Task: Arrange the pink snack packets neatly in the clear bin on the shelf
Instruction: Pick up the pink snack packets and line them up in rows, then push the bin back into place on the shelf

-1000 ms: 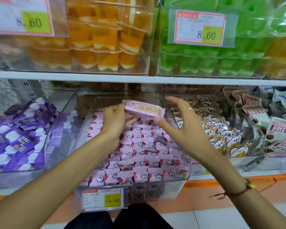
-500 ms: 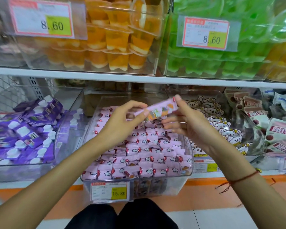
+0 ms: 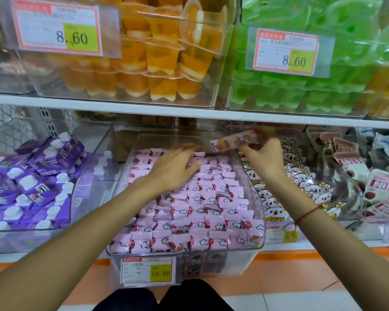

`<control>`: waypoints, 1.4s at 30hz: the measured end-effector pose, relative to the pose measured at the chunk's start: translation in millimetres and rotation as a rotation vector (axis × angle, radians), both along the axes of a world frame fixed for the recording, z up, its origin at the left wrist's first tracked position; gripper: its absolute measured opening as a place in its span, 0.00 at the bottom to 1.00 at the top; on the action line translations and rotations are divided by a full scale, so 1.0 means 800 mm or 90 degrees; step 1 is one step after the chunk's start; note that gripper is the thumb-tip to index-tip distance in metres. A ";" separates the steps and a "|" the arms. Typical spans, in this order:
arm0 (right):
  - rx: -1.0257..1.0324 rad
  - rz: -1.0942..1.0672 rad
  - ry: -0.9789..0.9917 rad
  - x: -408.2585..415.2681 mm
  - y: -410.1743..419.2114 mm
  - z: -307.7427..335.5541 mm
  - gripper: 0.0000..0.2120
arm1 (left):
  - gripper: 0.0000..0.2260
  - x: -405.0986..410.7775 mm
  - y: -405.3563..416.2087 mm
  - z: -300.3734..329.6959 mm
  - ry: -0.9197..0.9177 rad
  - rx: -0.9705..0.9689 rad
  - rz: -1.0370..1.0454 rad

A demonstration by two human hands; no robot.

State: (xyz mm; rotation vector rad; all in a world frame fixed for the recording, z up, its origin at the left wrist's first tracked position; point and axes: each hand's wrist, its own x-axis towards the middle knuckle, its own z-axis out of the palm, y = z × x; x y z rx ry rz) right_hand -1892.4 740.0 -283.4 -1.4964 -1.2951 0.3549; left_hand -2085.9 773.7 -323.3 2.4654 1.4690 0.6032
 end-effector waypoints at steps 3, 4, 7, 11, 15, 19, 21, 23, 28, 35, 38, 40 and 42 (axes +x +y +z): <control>-0.001 -0.003 -0.176 -0.004 0.036 -0.011 0.19 | 0.21 -0.001 0.030 -0.009 0.139 -0.003 -0.016; -0.016 0.001 -0.234 -0.006 0.046 -0.015 0.19 | 0.21 -0.001 0.037 -0.012 0.172 -0.015 -0.023; -0.084 0.022 -0.420 -0.013 0.071 -0.019 0.14 | 0.22 -0.002 0.049 -0.020 0.231 -0.031 -0.034; -0.165 0.107 -0.514 -0.024 0.096 -0.018 0.14 | 0.21 -0.004 0.056 -0.022 0.231 -0.023 -0.031; -0.180 0.134 -0.659 -0.033 0.110 -0.033 0.08 | 0.20 -0.001 0.057 -0.021 0.203 -0.015 -0.024; -0.253 0.201 -0.764 -0.027 0.112 -0.036 0.13 | 0.19 0.006 0.061 -0.020 0.166 -0.001 -0.009; -0.260 0.225 -0.774 -0.022 0.107 -0.028 0.14 | 0.20 0.015 0.064 -0.017 0.163 -0.005 -0.033; -0.244 0.231 -0.764 -0.015 0.091 -0.019 0.15 | 0.20 0.024 0.065 -0.015 0.176 -0.030 -0.053; -0.112 0.086 -0.714 0.003 0.024 -0.012 0.15 | 0.17 0.037 0.069 -0.019 0.270 -0.037 -0.046; -0.180 0.046 -0.550 0.022 -0.077 -0.026 0.14 | 0.13 -0.001 0.007 0.034 0.127 0.157 0.028; -0.173 0.026 -0.567 0.021 -0.096 -0.033 0.14 | 0.17 -0.065 -0.062 0.039 0.107 0.323 0.175; -0.155 -0.007 -0.612 0.014 -0.097 -0.037 0.14 | 0.19 -0.103 -0.102 0.035 0.128 0.263 0.255; -0.143 -0.012 -0.628 0.007 -0.096 -0.039 0.13 | 0.19 -0.125 -0.126 0.027 0.152 0.099 0.334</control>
